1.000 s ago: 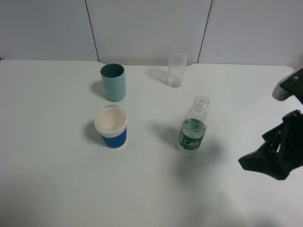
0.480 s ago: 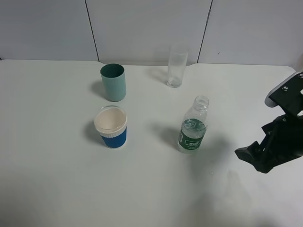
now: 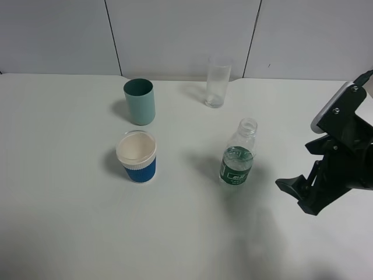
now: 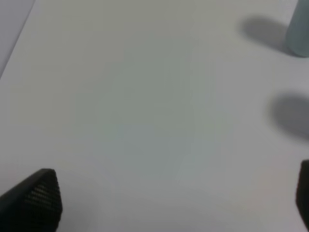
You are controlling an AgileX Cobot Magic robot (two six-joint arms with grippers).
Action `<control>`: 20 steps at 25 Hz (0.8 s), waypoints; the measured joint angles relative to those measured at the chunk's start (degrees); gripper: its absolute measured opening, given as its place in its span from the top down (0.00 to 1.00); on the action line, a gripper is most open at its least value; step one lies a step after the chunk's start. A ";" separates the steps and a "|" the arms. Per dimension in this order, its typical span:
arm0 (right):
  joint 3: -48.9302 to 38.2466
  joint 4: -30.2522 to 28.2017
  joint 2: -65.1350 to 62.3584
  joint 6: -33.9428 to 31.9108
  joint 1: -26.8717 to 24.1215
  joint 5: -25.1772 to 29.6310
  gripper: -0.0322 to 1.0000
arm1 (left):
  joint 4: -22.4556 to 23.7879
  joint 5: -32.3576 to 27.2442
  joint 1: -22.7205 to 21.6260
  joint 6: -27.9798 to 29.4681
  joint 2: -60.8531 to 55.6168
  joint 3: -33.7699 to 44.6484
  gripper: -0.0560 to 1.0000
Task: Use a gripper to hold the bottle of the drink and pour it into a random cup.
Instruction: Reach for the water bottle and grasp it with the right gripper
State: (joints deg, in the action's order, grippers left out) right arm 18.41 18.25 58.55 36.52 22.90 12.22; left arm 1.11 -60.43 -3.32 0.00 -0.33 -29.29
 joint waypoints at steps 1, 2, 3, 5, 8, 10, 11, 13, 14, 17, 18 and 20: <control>0.00 0.38 0.00 0.00 0.75 -0.14 0.15 | 0.00 0.00 0.00 0.00 0.00 0.00 0.02; 0.00 0.90 0.00 0.00 1.59 -0.45 0.15 | 0.00 0.00 0.00 0.00 0.00 0.00 0.02; 0.00 1.57 0.00 -0.05 2.31 -1.06 0.15 | 0.00 0.00 0.00 0.00 0.00 0.00 0.02; -0.06 3.42 0.00 -0.11 3.34 -2.29 0.15 | 0.00 0.00 0.00 0.00 0.00 0.00 0.02; -1.62 7.90 0.06 -0.16 3.83 -5.44 0.15 | 0.00 0.00 0.00 0.00 0.00 0.00 0.02; -3.30 10.23 0.83 -0.16 3.83 -6.92 0.15 | 0.00 0.00 0.00 0.00 0.00 0.00 0.02; -4.01 10.72 1.65 -0.16 3.83 -7.20 0.15 | 0.00 0.00 0.00 0.00 0.00 0.00 0.02; -4.54 10.96 3.58 -0.16 3.88 -7.31 0.15 | 0.00 0.00 0.00 0.00 0.00 0.00 0.02; -4.62 11.17 4.68 -0.16 3.94 -7.64 0.15 | 0.00 0.00 0.00 0.00 0.00 0.00 0.02; -4.64 11.43 7.65 -0.16 3.94 -9.23 0.15 | 0.00 0.00 0.00 0.00 0.00 0.00 0.02; -4.64 11.43 8.71 -0.16 3.94 -9.96 0.15 | 0.00 0.00 0.00 0.00 0.00 0.00 0.02; -4.64 11.43 10.92 -0.16 3.94 -12.22 0.15 | 0.00 0.00 0.00 0.00 0.00 0.00 0.02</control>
State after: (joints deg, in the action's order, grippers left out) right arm 13.77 29.67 69.47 36.36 26.84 0.00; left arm 1.11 -60.43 -3.32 0.00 -0.33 -29.29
